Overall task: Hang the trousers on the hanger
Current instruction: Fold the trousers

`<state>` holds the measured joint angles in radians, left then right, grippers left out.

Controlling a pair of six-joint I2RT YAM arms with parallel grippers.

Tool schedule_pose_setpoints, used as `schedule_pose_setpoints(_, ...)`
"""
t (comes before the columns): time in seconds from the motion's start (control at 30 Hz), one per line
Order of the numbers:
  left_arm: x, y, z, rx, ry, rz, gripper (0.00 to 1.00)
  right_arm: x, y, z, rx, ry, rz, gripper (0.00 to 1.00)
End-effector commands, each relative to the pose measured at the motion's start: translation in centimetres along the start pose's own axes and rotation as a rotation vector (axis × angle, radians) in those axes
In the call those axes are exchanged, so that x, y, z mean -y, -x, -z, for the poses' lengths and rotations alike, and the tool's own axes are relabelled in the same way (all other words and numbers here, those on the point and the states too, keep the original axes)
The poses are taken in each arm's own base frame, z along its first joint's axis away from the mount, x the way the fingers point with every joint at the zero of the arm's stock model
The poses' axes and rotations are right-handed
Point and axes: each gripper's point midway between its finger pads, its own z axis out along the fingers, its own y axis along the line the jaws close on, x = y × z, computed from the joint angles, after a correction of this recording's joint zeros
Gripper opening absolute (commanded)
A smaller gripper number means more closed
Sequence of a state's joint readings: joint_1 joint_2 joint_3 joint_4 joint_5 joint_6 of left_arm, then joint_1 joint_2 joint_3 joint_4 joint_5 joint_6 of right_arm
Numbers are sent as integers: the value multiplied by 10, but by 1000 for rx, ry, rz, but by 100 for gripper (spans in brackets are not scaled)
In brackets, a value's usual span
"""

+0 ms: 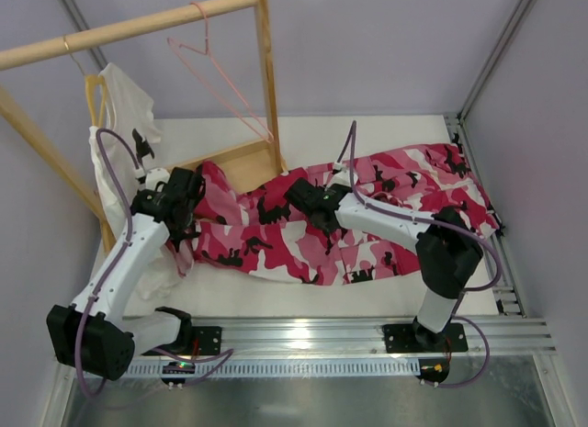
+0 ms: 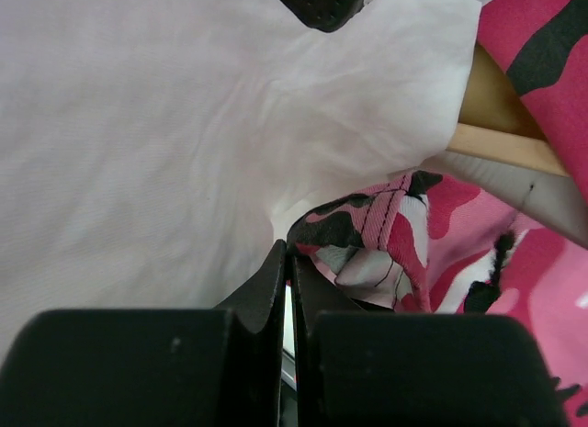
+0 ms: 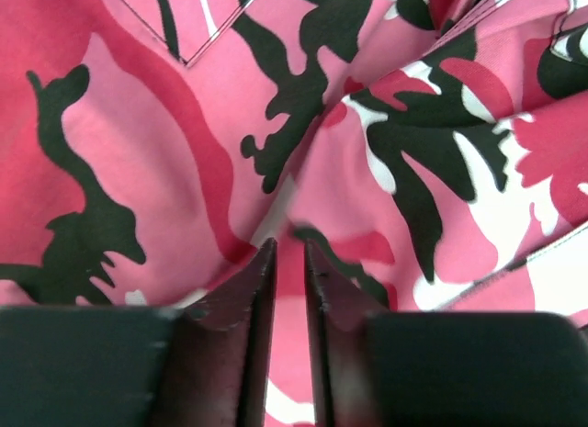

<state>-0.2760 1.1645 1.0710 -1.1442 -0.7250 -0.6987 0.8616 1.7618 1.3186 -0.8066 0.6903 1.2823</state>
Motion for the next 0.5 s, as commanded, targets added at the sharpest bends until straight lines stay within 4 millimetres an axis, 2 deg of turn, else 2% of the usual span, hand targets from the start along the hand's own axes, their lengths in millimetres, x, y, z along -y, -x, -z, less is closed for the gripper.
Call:
schedule_pose_setpoints(0.0,-16,11,9,25,43,2,0,-15,19,19,8,108,17,30)
schedule_pose_setpoints(0.07,-13,7,11,2,20,1,5,-16,27,31,10,151,27,41)
schedule_pose_setpoints(0.13,-17,7,16,-3,18,3,15,-15,36,44,15,188,38,47)
schedule_pose_setpoints(0.17,-19,7,18,-5,19,4,15,-14,34,43,8,190,54,47)
schedule_pose_setpoints(0.2,-23,10,21,4,31,4,28,-14,40,51,12,215,53,51)
schedule_pose_setpoints(0.27,-32,22,30,37,41,26,42,-15,40,59,0,260,105,56)
schedule_pose_setpoints(0.37,-42,40,48,74,38,43,46,-16,33,66,-35,335,175,63)
schedule_pose_setpoints(0.4,-36,47,52,83,-5,54,47,-15,28,64,-43,354,181,65)
schedule_pose_setpoints(0.47,2,47,64,44,-230,53,52,-17,24,70,-72,423,181,68)
